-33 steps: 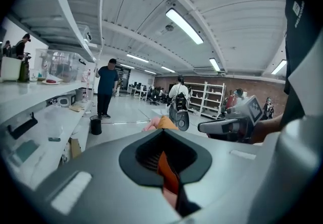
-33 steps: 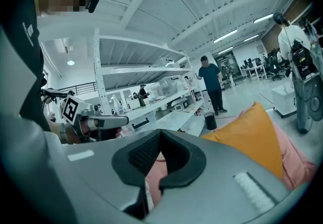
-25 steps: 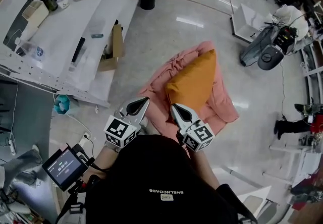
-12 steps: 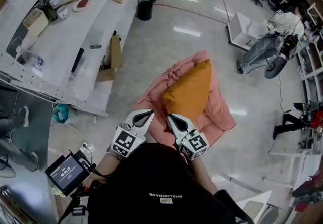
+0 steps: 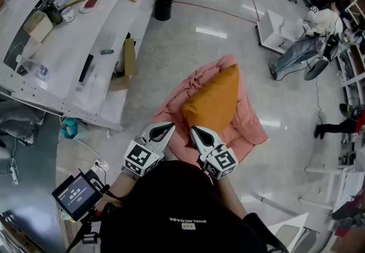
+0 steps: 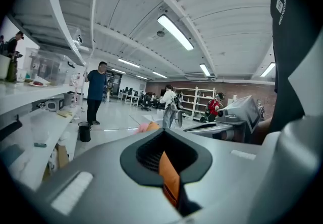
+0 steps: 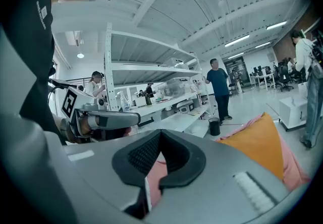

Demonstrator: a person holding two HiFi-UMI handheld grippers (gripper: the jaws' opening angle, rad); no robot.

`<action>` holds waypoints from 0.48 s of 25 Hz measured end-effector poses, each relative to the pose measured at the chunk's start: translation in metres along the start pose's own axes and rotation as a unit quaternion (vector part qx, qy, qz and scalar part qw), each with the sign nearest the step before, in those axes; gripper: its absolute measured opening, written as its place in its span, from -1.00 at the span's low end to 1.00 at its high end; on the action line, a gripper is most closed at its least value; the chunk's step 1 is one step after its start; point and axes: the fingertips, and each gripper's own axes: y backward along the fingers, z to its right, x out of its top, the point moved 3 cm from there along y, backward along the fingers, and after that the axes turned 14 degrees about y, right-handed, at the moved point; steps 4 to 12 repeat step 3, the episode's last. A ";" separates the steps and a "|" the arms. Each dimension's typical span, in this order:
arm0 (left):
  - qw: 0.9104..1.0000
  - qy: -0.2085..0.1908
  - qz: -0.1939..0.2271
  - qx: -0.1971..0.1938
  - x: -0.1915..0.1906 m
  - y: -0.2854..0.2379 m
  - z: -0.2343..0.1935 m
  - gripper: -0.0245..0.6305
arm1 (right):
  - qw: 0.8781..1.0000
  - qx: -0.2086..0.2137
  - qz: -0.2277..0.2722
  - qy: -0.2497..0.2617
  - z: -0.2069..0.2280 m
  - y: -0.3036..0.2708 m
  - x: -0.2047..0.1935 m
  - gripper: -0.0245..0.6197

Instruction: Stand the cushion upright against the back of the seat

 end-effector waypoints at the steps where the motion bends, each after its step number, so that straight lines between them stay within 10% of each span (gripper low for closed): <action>1: 1.000 -0.001 -0.002 0.001 0.001 -0.001 0.000 -0.86 | 1.000 -0.001 -0.001 0.002 0.001 0.001 0.001 -0.91; 12: 1.000 -0.001 -0.006 0.003 0.003 -0.002 0.001 -0.86 | 1.000 -0.005 -0.003 0.006 0.003 0.002 0.002 -0.91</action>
